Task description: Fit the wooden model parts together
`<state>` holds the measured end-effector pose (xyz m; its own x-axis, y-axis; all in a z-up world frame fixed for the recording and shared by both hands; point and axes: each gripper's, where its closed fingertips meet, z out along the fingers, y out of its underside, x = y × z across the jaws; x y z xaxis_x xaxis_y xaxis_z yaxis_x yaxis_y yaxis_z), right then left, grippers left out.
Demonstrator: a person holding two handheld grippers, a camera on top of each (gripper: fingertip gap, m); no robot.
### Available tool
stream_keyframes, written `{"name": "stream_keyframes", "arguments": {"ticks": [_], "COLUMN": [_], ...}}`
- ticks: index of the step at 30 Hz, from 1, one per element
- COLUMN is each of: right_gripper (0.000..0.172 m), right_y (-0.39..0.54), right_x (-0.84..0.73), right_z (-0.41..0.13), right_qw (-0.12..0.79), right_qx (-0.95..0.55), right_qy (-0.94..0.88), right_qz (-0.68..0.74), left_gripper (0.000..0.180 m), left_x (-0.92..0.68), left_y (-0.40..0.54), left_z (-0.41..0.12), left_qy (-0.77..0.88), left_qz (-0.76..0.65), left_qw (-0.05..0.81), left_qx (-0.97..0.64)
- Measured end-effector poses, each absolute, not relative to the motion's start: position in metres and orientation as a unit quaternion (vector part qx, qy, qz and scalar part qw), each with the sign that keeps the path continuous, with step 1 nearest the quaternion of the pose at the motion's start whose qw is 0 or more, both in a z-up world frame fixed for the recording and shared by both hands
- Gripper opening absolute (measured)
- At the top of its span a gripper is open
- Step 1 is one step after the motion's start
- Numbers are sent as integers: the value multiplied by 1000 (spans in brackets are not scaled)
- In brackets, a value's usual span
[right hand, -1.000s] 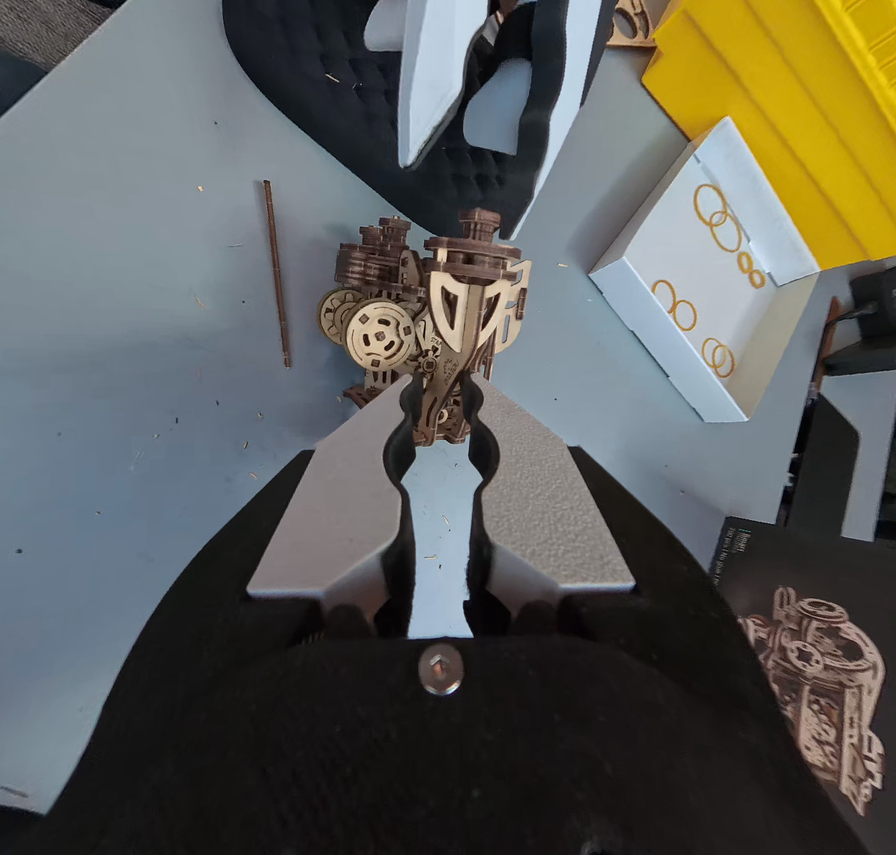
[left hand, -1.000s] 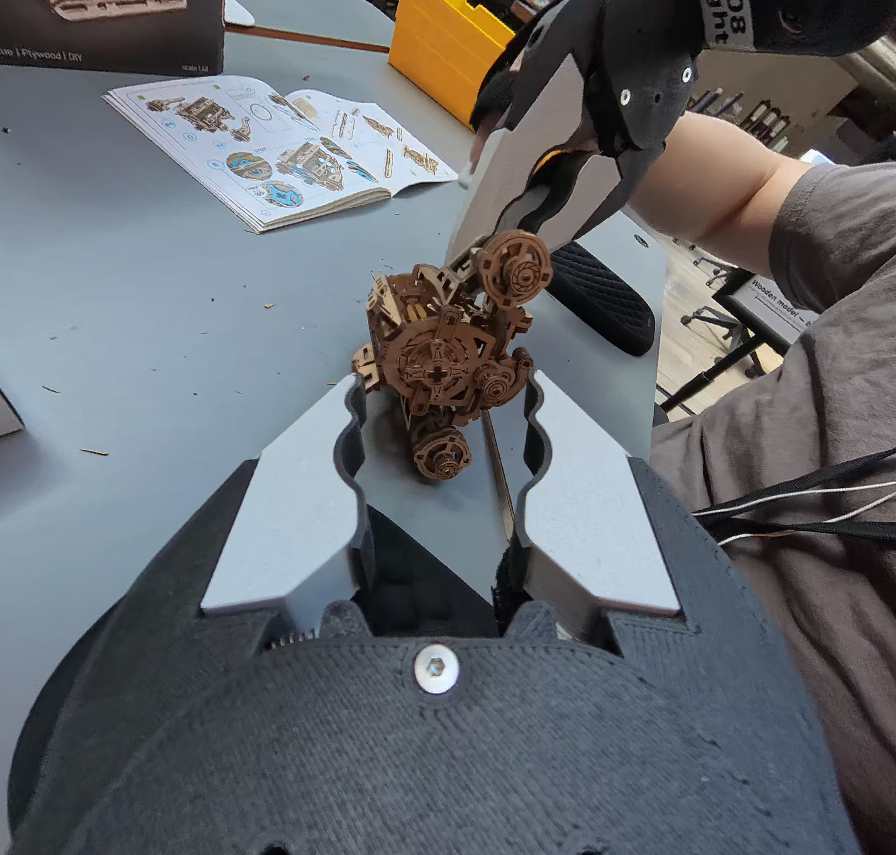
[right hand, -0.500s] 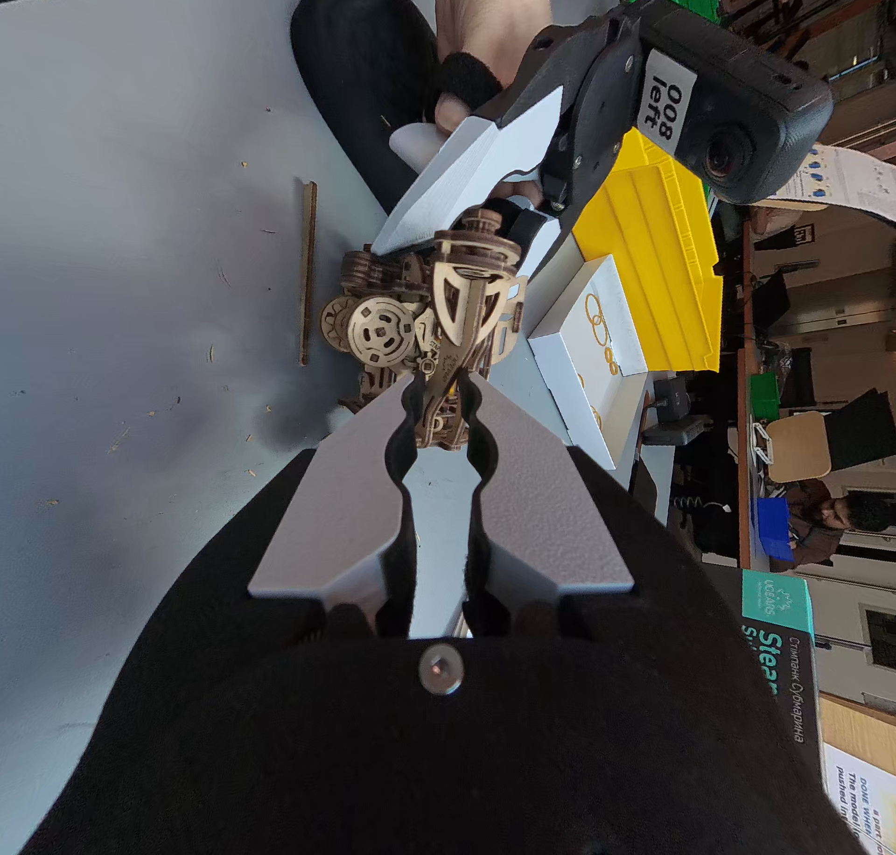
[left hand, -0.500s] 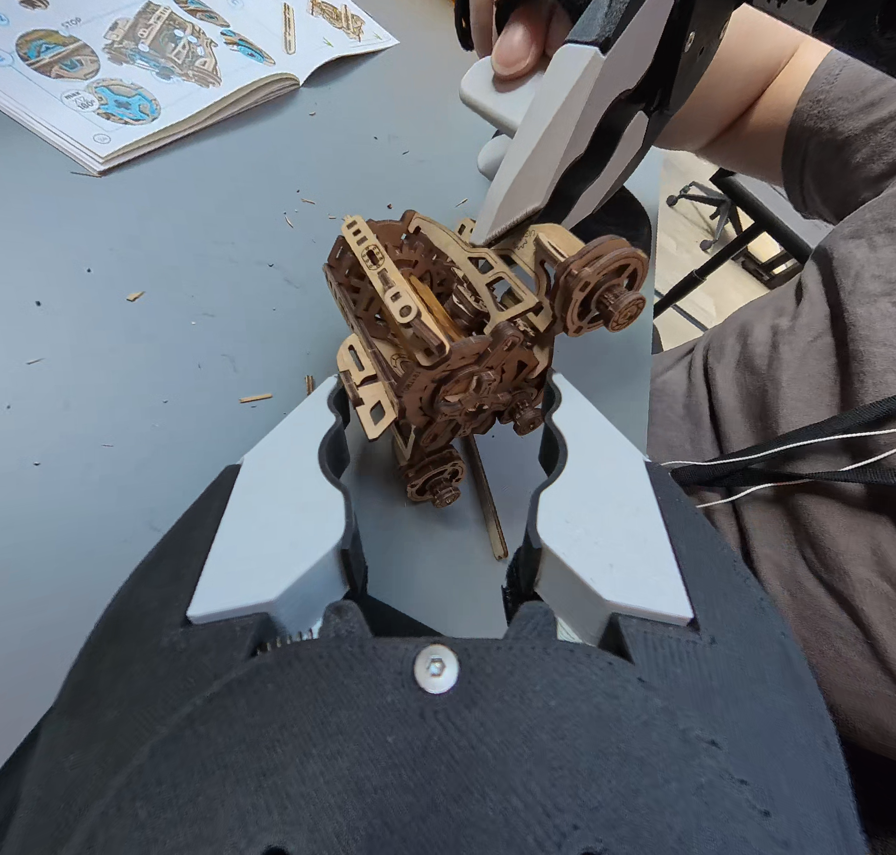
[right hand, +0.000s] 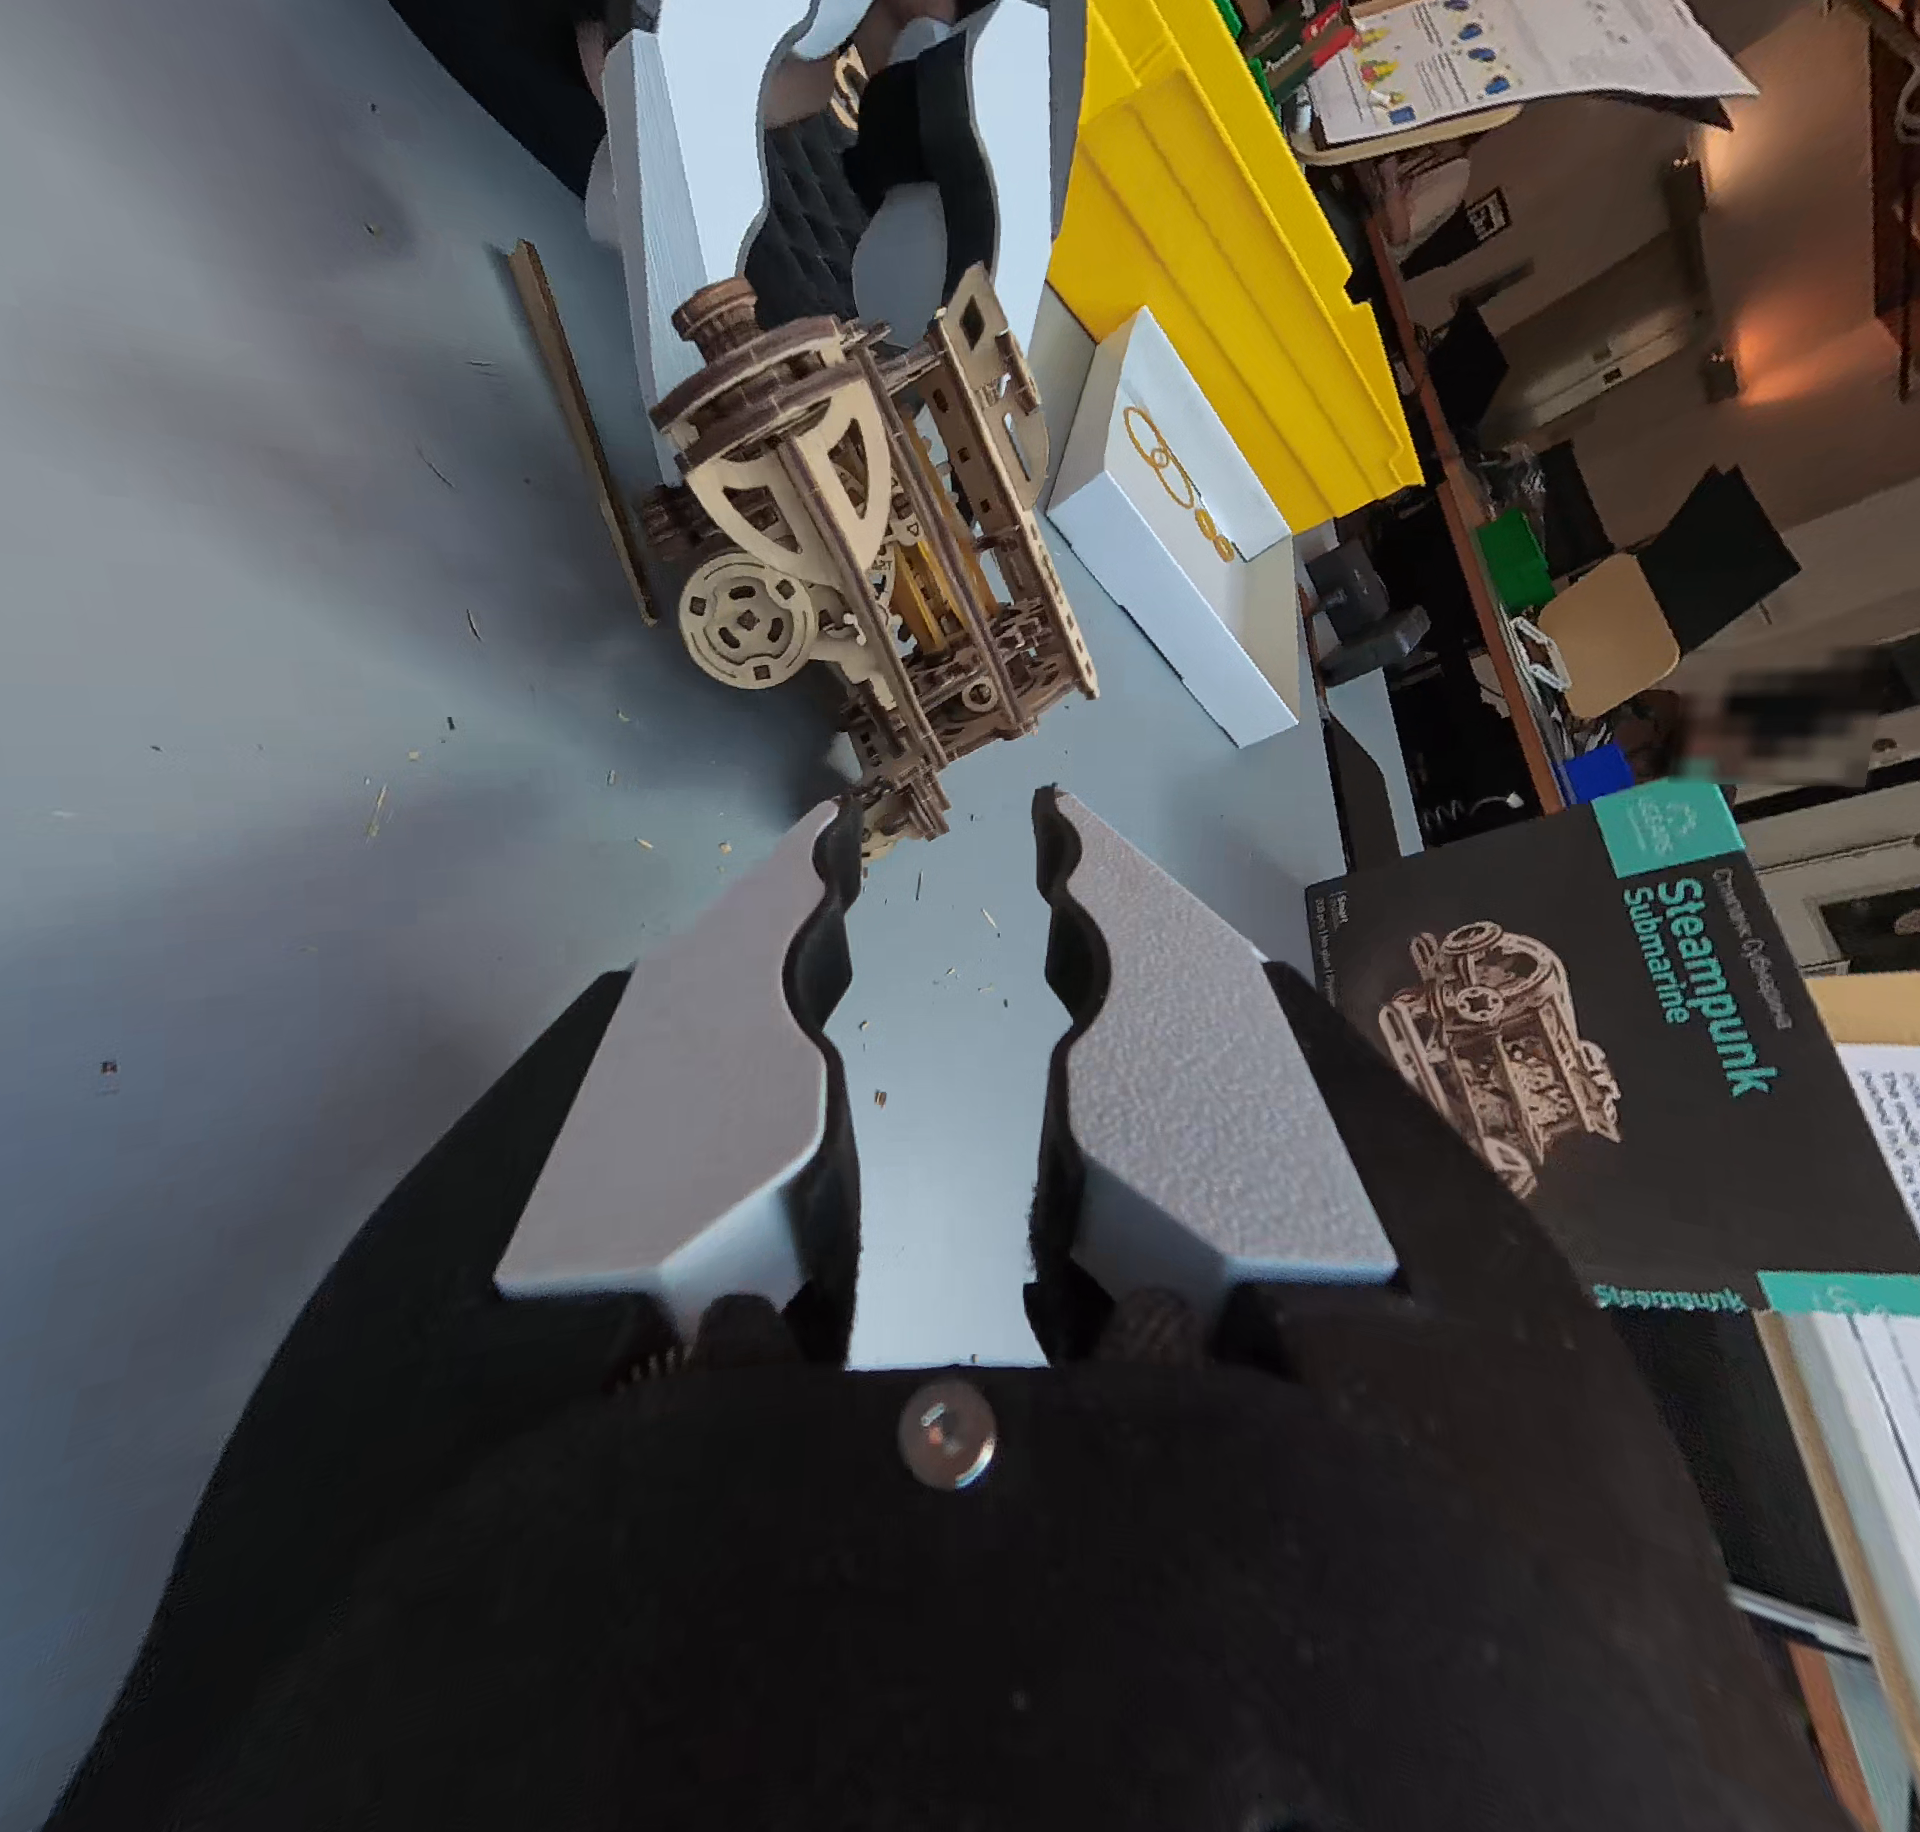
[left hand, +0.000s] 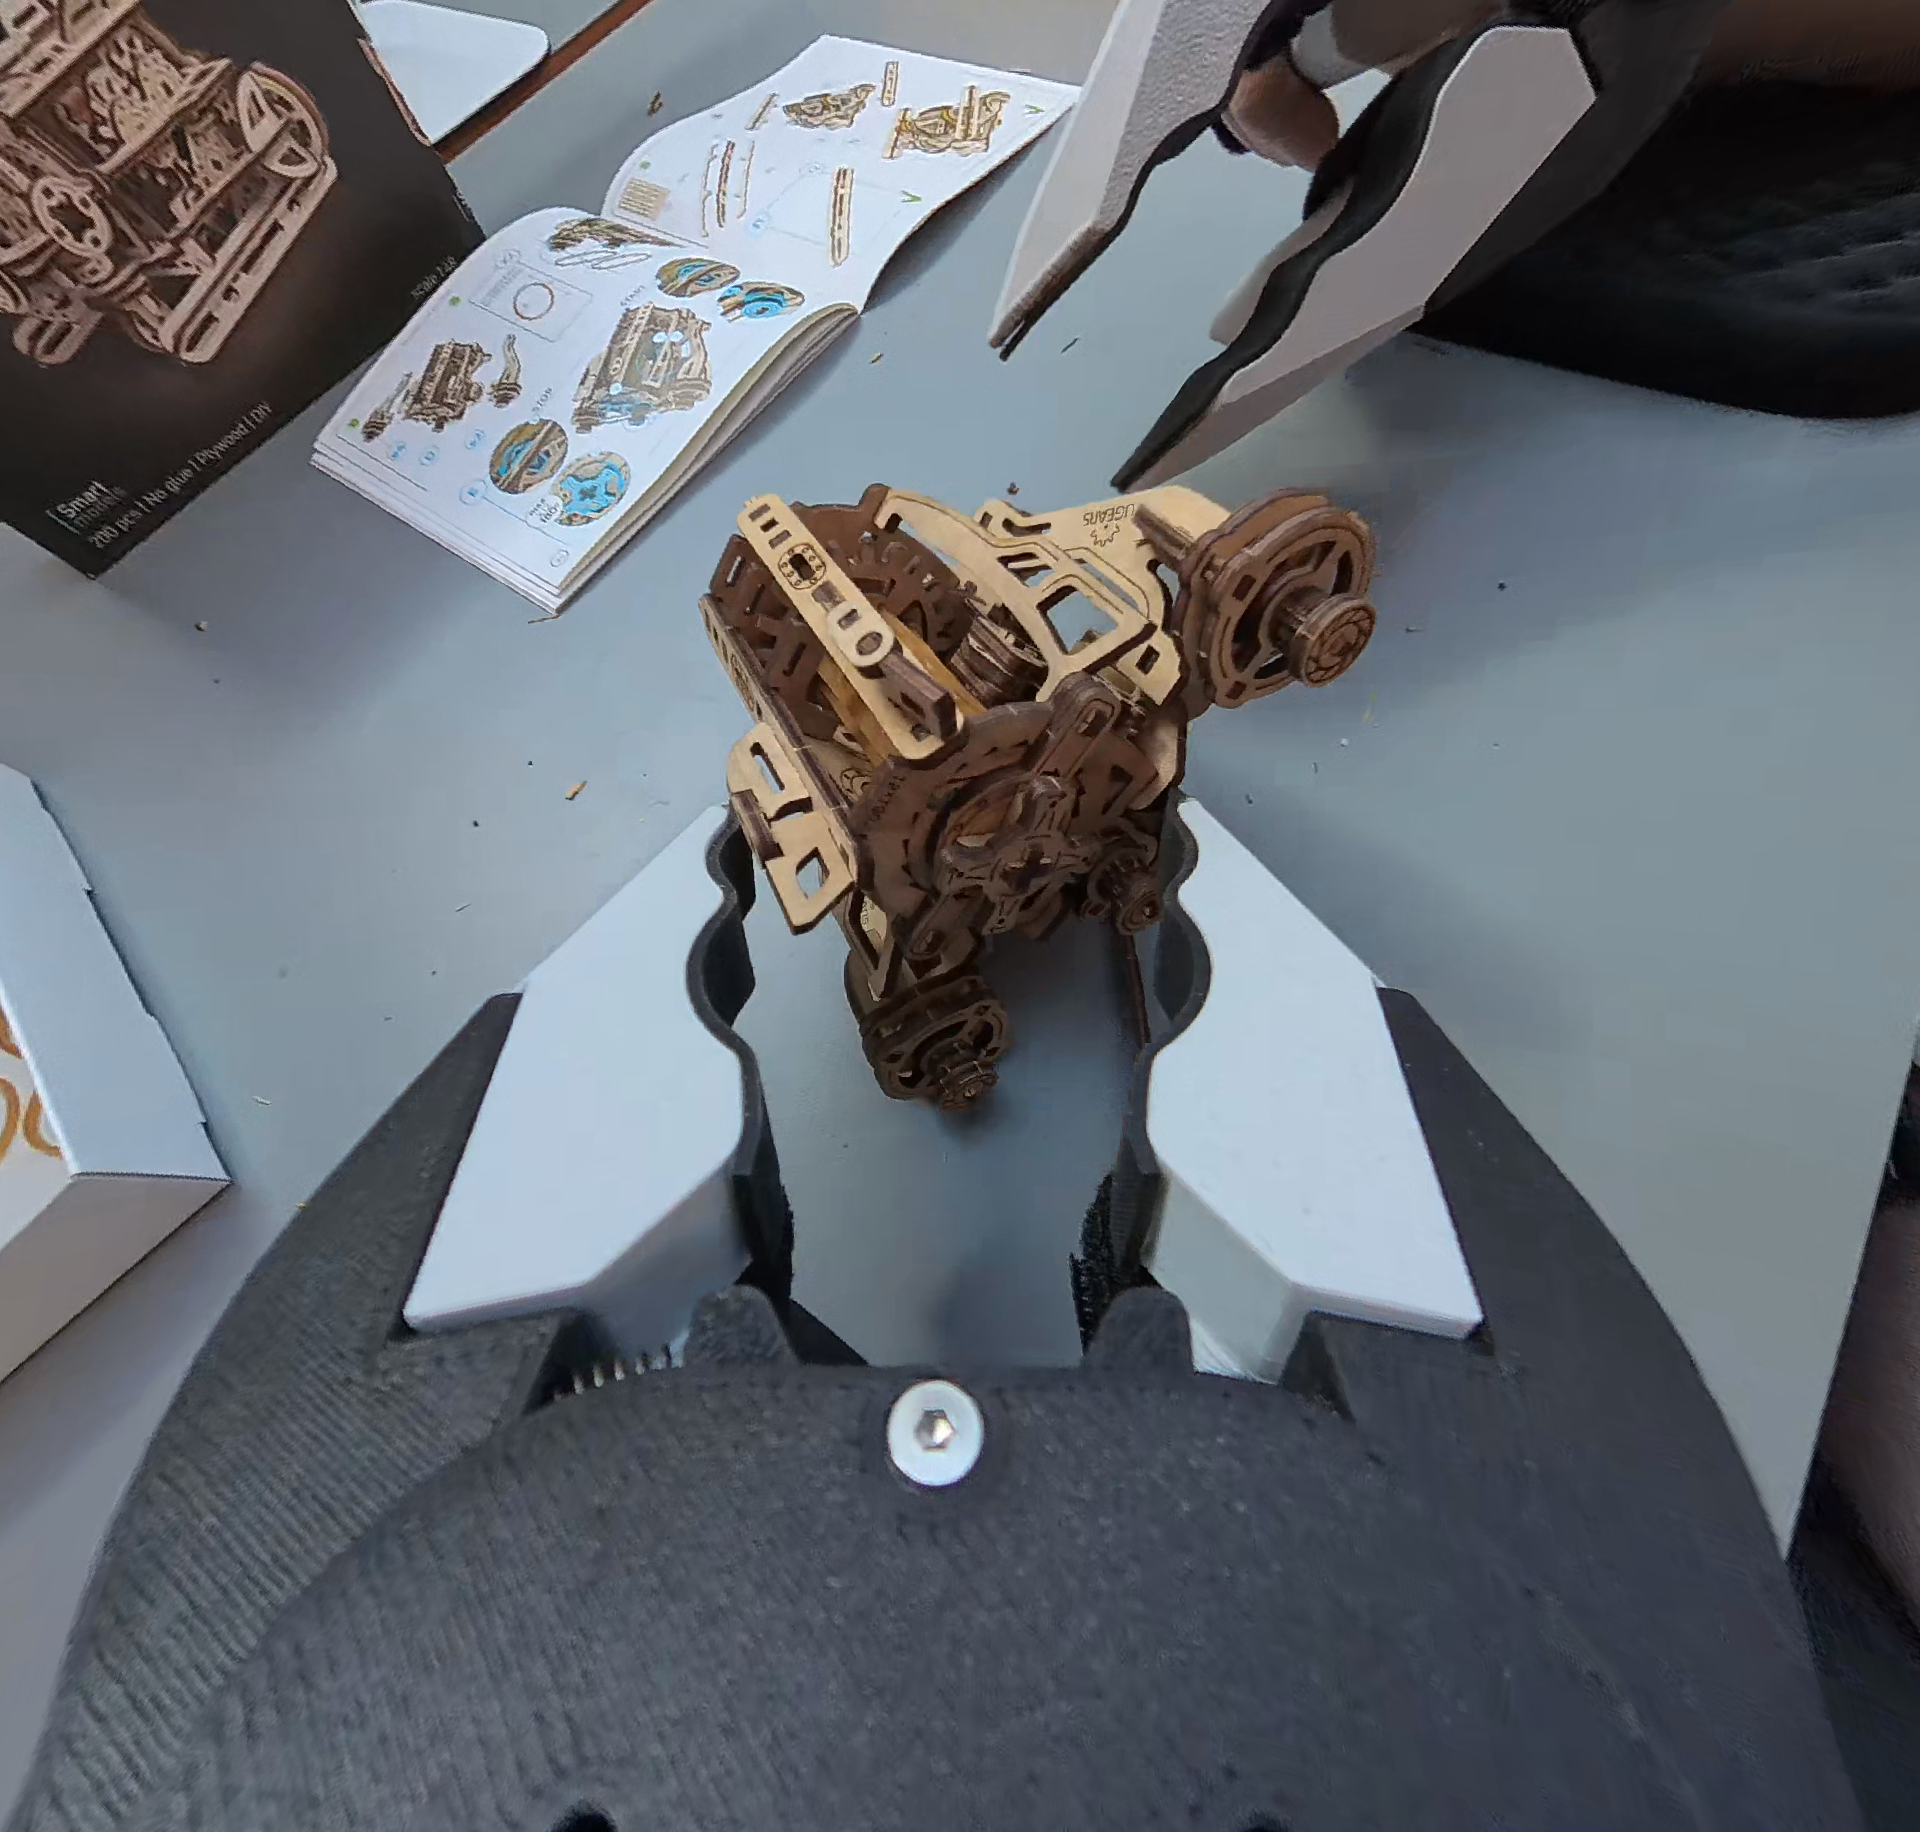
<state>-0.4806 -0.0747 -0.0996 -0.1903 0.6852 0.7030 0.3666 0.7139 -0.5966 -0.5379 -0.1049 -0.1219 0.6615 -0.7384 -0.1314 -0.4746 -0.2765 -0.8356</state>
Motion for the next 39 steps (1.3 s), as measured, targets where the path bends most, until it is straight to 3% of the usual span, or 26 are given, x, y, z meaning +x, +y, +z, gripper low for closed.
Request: {"name": "stream_keyframes", "arguments": {"ticks": [5, 14, 39], "right_gripper": [33, 33, 36], "right_y": [-66, -58, -45], "right_x": [-468, -466, -463], "right_z": [-106, -117, -131], "right_qw": [541, 533, 516], "right_qx": [-376, -393, -418], "right_qy": [-738, -734, -734], "right_qz": [146, 150, 143], "left_gripper": [77, 76, 74], "left_x": [-545, -564, -564], "left_y": [-85, -50, -53], "left_z": [-121, -124, -112], "left_qy": [406, 525, 587], "left_qz": [-81, 148, 224], "left_qw": [459, 449, 466], "left_qx": [-786, -708, -623]}}
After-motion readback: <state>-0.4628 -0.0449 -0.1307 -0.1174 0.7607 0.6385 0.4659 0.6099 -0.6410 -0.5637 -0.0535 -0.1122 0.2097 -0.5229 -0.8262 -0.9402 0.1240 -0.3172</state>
